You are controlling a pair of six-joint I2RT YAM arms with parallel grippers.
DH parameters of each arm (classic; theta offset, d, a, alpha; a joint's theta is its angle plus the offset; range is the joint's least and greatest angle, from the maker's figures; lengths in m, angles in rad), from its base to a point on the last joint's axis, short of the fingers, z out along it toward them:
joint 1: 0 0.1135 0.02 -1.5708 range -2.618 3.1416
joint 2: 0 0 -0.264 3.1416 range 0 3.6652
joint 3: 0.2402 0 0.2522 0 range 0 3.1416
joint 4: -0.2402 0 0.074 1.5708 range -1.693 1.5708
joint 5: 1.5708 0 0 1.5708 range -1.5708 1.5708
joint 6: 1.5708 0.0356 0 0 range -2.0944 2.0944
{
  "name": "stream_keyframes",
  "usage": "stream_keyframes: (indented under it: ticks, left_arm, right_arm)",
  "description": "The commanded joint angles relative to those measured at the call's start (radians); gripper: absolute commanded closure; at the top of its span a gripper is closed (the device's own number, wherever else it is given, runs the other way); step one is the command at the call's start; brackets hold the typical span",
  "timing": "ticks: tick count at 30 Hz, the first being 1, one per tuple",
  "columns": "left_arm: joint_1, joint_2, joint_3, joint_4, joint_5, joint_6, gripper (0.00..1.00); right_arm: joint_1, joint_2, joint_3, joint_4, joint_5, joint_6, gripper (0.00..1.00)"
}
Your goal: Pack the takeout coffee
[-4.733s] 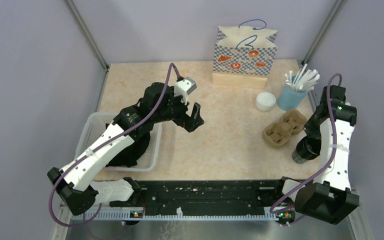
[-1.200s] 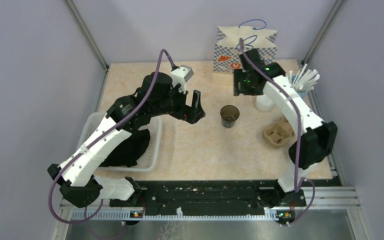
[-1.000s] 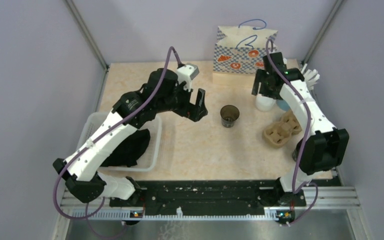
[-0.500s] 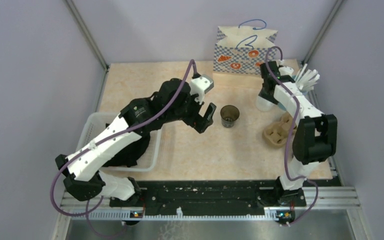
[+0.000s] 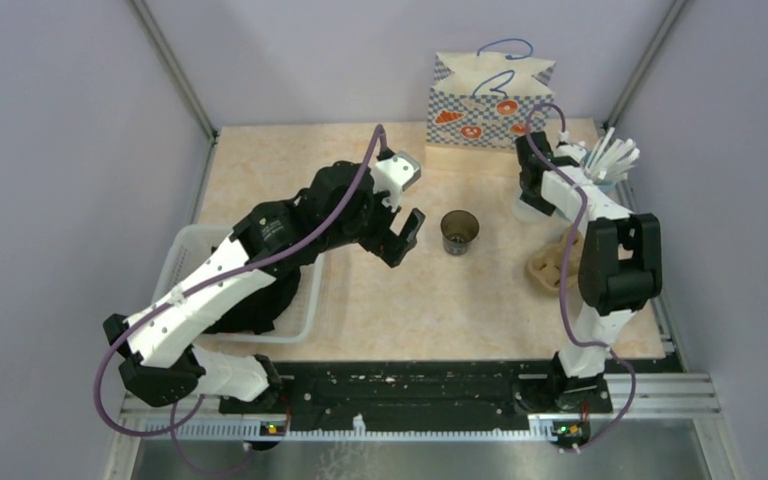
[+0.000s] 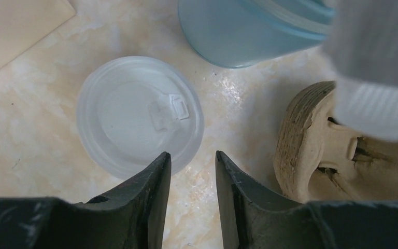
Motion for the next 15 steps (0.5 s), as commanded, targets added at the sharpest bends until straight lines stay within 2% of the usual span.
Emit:
stream_keyframes:
  ticks: [1, 11, 15]
  left_arm:
    - [-0.004, -0.024, -0.006, 0.024, -0.020, 0.018, 0.02]
    - [-0.004, -0.032, -0.014, 0.025, -0.033, 0.027, 0.02]
    - [-0.004, -0.032, -0.015, 0.025, -0.035, 0.028, 0.02]
  right_arm:
    - [-0.012, 0.012, -0.009, 0.031, 0.045, 0.026, 0.63]
    - [-0.018, 0.051, 0.002, 0.038, 0.055, 0.030, 0.65]
    - [-0.021, 0.052, -0.001, 0.042, 0.068, 0.035, 0.69]
